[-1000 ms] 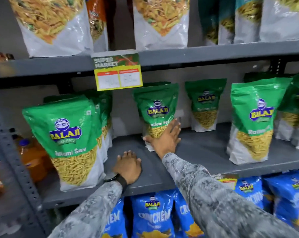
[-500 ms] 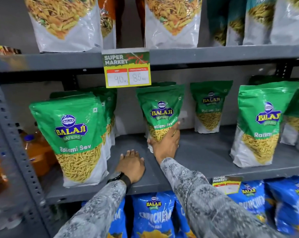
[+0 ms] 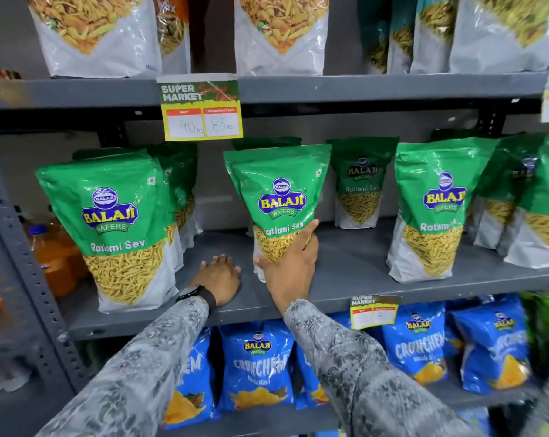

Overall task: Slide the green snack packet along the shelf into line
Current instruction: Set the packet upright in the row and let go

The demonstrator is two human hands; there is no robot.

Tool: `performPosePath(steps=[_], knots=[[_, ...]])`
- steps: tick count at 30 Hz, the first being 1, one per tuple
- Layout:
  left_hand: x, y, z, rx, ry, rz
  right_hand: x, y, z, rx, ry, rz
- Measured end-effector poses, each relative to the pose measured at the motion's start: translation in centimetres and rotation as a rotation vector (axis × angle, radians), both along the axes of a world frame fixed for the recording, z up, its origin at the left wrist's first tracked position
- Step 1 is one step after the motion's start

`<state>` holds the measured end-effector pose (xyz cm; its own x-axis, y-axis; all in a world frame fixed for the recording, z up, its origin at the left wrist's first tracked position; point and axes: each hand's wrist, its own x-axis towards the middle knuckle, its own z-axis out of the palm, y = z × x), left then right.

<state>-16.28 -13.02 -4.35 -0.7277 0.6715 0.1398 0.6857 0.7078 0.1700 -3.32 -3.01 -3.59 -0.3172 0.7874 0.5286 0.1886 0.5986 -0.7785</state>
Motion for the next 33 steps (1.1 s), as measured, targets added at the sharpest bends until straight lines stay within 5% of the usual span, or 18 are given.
performPosePath(steps=[33], knots=[[0.4,0.2,0.4,-0.067,0.018,-0.028,9.2,-4.0,-1.1,0.08,0.052,0.187]])
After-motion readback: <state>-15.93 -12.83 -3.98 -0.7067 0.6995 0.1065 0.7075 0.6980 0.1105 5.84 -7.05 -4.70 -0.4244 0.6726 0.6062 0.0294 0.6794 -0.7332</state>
